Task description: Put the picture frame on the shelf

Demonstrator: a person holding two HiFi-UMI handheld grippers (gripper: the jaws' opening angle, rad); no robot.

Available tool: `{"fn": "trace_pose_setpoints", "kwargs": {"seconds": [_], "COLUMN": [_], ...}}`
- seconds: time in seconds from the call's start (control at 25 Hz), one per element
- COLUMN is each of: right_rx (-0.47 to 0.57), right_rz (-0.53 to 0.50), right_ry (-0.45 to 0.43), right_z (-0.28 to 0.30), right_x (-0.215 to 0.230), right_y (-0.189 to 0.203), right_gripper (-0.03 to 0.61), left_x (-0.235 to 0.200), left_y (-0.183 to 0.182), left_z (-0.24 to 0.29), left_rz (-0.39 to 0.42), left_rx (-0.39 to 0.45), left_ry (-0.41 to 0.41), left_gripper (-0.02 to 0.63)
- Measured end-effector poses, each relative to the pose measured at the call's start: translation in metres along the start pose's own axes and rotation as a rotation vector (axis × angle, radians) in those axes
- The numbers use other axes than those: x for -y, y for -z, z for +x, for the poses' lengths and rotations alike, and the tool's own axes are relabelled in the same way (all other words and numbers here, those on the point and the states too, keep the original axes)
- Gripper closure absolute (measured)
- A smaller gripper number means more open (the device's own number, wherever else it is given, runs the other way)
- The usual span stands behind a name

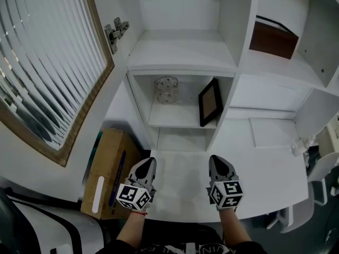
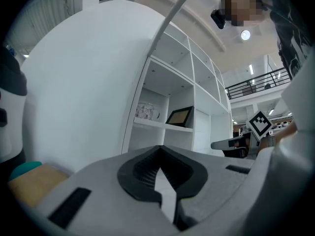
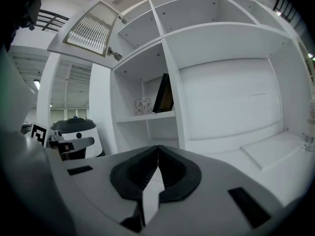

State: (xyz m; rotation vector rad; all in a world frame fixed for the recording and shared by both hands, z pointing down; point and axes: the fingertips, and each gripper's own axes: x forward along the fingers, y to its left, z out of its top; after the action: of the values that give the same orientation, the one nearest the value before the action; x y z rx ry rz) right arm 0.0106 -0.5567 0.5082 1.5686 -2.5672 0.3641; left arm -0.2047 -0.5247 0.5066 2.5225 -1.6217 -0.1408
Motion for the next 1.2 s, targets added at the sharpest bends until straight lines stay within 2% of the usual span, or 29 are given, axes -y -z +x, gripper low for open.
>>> {"fn": "trace_pose_setpoints", "kwargs": {"seconds": [0.52, 1.2], "right_rx": [0.010, -0.002], "right_rz": [0.009, -0.006], "right_ry": [-0.077, -0.095], "right_z": [-0.005, -0.013], "right_x": [-0.015, -0.012], "right_y": [0.007, 0.012], "right_gripper": [0.574, 0.574], "left_x": [0.005, 0.015], "left_y": [-0.002, 0.001], "left_z": [-0.018, -0.019], "left_rz": [0.009, 0.006], "left_rx": [0.002, 0.011], "left_ry": [-0.033, -0.037], "left_gripper": [0.609, 0.609]}}
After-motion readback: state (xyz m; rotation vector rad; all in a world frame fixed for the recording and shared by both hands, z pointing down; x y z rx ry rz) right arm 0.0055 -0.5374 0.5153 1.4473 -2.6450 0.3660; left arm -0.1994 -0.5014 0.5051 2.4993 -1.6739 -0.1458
